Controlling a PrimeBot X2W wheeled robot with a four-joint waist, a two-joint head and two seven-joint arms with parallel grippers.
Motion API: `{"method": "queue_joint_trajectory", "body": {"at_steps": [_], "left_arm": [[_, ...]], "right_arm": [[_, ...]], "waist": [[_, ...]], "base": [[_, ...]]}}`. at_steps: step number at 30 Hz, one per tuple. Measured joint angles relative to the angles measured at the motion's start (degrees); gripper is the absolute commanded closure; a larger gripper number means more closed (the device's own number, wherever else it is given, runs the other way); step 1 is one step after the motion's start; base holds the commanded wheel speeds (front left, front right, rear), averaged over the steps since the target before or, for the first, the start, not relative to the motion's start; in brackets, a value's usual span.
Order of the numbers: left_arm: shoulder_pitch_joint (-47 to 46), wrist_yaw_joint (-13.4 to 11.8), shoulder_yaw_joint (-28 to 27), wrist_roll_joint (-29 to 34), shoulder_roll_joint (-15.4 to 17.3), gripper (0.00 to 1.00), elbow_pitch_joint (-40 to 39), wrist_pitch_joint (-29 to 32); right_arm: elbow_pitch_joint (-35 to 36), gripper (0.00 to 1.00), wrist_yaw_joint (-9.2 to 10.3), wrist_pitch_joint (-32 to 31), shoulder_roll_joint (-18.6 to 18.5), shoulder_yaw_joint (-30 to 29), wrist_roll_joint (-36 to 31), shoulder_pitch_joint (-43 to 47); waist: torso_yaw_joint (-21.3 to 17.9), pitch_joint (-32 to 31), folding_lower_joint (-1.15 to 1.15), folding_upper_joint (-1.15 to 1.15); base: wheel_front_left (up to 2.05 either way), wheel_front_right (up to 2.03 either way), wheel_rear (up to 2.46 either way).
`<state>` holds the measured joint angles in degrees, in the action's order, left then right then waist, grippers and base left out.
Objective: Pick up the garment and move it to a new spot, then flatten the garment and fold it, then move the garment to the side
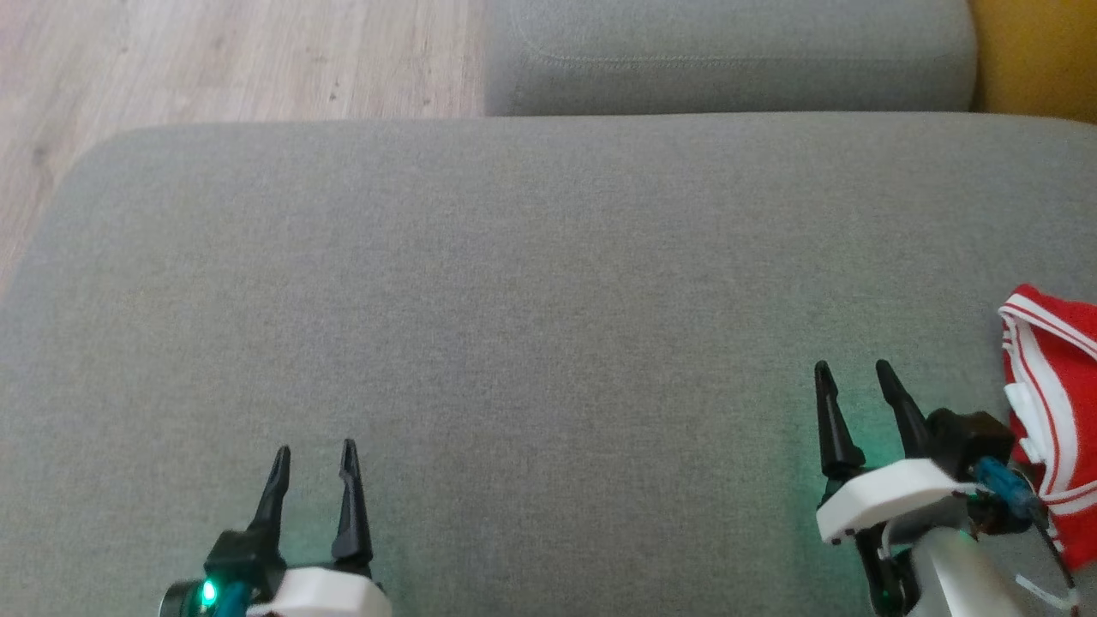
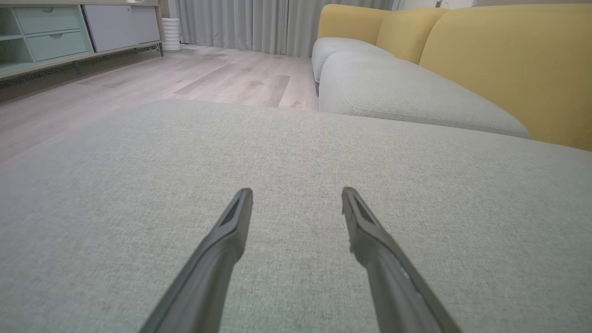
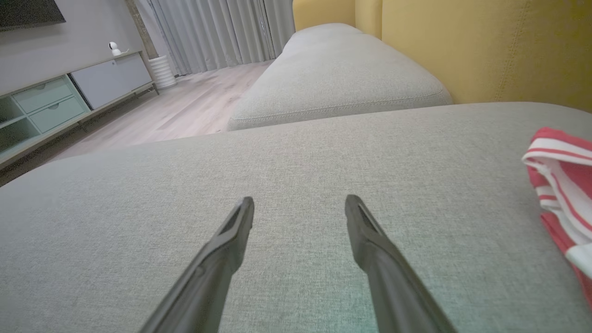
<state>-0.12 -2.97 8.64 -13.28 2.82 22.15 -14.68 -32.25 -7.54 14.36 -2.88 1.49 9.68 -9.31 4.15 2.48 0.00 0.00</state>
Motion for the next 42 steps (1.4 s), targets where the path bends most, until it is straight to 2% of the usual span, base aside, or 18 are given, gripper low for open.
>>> {"method": "queue_joint_trajectory", "body": {"at_steps": [6,18,19,25,42], "left_arm": [[2.01,0.53,-1.23,-0.86,0.01,0.0,0.34,0.0],[2.89,1.65,-1.96,-0.91,0.01,0.0,0.49,0.0],[2.89,2.01,-2.01,-1.29,0.01,1.0,0.49,0.0],[4.56,1.98,-1.48,-1.71,-0.02,1.0,4.97,0.38],[4.79,3.0,-2.87,-12.2,-0.03,1.0,3.7,3.1]], "right_arm": [[0.47,0.0,0.0,0.0,0.01,0.1,2.32,2.03],[0.87,0.0,0.0,0.0,0.03,0.55,2.43,3.11],[0.91,1.0,0.0,0.0,0.03,0.76,2.44,3.11],[-3.44,1.0,0.0,-0.37,0.32,0.79,2.58,5.97],[-1.14,1.0,0.0,-3.27,0.32,-0.31,13.4,6.5]], "waist": [[-0.51,-1.93,0.0,0.0],[-0.8,-3.83,0.0,0.0],[-0.81,-3.87,0.0,0.0],[-0.85,-3.92,0.0,0.0],[-1.31,-3.69,0.0,0.0]], "base": [[0.0,0.0,0.0],[0.0,0.0,0.0],[0.0,0.0,0.0],[0.0,0.0,0.0],[0.0,0.0,0.0]]}}
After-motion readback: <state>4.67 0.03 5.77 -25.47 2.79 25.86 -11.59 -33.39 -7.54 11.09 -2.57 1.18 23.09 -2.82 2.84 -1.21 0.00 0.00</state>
